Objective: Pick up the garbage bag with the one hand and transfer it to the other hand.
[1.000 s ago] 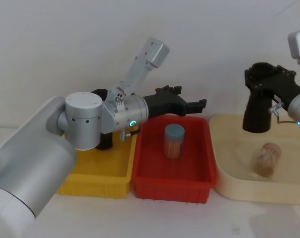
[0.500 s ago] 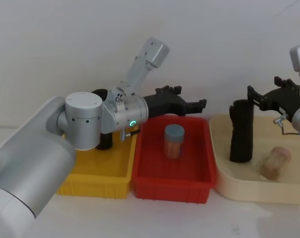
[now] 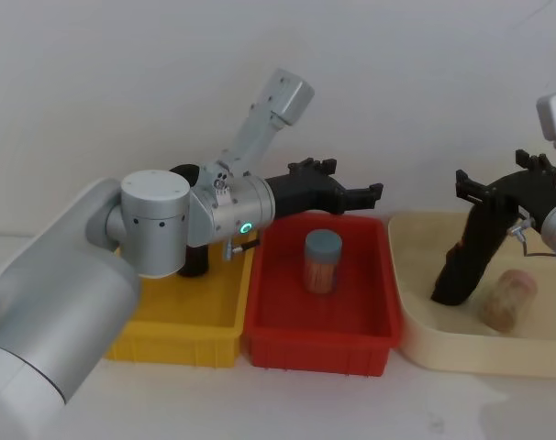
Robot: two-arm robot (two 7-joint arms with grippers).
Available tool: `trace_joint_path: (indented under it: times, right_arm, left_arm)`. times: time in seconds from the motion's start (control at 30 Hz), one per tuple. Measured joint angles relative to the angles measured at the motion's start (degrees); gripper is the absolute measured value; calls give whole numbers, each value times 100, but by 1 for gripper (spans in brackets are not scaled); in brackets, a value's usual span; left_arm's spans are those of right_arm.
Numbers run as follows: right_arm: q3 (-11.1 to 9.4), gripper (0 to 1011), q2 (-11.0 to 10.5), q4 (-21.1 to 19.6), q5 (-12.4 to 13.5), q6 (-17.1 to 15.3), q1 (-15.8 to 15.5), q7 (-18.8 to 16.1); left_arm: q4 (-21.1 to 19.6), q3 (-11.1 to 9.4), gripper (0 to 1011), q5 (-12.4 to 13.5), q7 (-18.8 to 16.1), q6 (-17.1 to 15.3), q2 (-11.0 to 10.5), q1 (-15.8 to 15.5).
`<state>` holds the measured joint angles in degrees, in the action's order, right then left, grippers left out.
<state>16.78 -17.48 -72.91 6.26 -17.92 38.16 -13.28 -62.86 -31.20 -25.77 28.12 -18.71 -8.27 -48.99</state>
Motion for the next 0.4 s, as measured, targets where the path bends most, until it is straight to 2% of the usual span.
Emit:
trace_joint_path:
  times: [0.4]
  right_arm:
    - [-5,1000,5,33,-8,-8,-5,-5]
  left_arm:
    - [0,0,1000,0,0,0,0,0]
